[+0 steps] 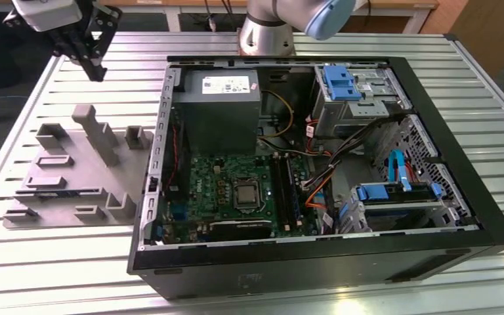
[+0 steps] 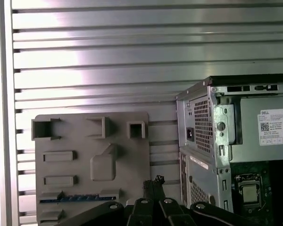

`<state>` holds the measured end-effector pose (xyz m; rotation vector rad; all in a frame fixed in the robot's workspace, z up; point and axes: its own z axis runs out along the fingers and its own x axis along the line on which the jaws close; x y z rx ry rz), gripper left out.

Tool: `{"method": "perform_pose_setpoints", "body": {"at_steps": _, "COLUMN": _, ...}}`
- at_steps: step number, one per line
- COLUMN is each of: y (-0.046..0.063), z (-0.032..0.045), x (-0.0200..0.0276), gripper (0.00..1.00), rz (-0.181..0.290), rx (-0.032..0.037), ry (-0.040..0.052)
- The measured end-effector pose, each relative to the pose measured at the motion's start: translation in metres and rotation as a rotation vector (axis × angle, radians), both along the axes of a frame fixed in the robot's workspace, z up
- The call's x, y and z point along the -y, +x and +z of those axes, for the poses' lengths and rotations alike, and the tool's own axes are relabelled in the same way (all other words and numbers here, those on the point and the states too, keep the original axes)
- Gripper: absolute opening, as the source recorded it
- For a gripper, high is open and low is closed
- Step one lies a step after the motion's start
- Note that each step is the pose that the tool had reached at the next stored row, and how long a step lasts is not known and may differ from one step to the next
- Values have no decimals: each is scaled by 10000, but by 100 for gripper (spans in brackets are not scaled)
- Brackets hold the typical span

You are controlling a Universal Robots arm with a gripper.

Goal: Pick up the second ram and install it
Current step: 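Reach for the second ram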

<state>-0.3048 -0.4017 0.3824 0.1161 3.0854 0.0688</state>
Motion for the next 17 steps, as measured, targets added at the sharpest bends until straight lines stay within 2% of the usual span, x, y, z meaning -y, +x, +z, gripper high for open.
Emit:
{"method": "perform_pose_setpoints", "body": {"at_steps": 9, "y": -134, "z": -63, "x": 89, "gripper": 11, "rz": 0, "rx": 1, "ry": 0}}
{"method": "perform_pose_setpoints", "body": {"at_steps": 17, "y": -301, "z": -105, "x": 163, "gripper": 11, "rz": -1, "rx": 0, "ry": 0}}
